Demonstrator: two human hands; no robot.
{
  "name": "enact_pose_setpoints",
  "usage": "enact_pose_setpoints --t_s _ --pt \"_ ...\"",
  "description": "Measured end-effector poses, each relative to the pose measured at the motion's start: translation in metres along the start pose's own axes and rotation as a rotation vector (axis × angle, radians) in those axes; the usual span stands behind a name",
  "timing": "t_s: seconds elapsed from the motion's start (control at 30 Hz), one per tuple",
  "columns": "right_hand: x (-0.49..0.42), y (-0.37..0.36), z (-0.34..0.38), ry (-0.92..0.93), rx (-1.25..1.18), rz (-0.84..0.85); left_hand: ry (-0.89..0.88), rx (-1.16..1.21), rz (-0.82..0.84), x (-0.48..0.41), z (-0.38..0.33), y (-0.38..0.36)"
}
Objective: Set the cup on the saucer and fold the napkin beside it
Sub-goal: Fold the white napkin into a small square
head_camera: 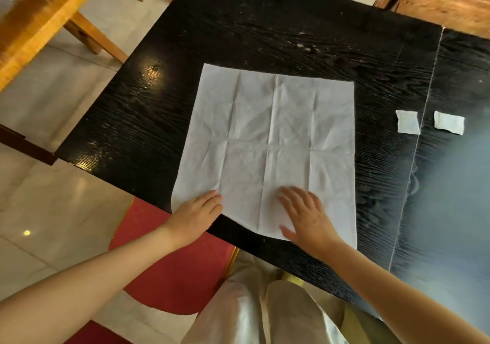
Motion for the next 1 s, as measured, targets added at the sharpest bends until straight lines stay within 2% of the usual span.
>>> enact_pose_setpoints --t_s 0.13,0.23,0.33,0.43,0.53,0.63,0.73,0.8,0.87,1.0 --pt "0.015 -0.003 0.010 0.007 -0.019 0.044 0.185 0.253 0.067 -0.028 0.009 0.019" --pt "0.009 0.005 0.005 -0.013 -0.042 -0.024 0.204 0.275 0.125 -0.046 0.017 0.036" --pt "0.003 0.021 -0.011 -0.139 -0.141 -0.053 0.231 0.241 0.272 -0.061 0.025 0.045" --pt "-0.004 0.043 -0.040 -0.318 -0.245 0.042 0.307 0.292 0.283 -0.073 0.042 0.056" --pt "-0.010 0.066 -0.078 -0.473 -0.461 0.171 0.409 0.439 0.313 -0.094 0.077 0.063" --pt "-0.019 0.093 -0.115 -0.487 -0.576 0.189 0.466 0.558 0.442 -0.122 0.114 0.070" --pt "-0.028 0.124 -0.144 -0.480 -0.580 0.165 0.477 0.626 0.489 -0.151 0.144 0.082" --pt "-0.035 0.141 -0.160 -0.495 -0.588 0.122 0.545 0.739 0.467 -0.167 0.160 0.087" --pt "-0.043 0.151 -0.177 -0.547 -0.634 0.009 0.650 0.872 0.410 -0.180 0.173 0.089" --pt "-0.062 0.157 -0.207 -0.699 -0.938 -0.367 0.813 1.101 0.293 -0.197 0.190 0.085"
Point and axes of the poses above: each hand's wrist, its own x-axis away from the middle knuckle, its own y-axis out of the back of the hand, z = x × y, the point moved 3 cm from there along -x, towards the middle knuckle, and after that the axes turned 8 degrees about y, right-handed, at the moved point
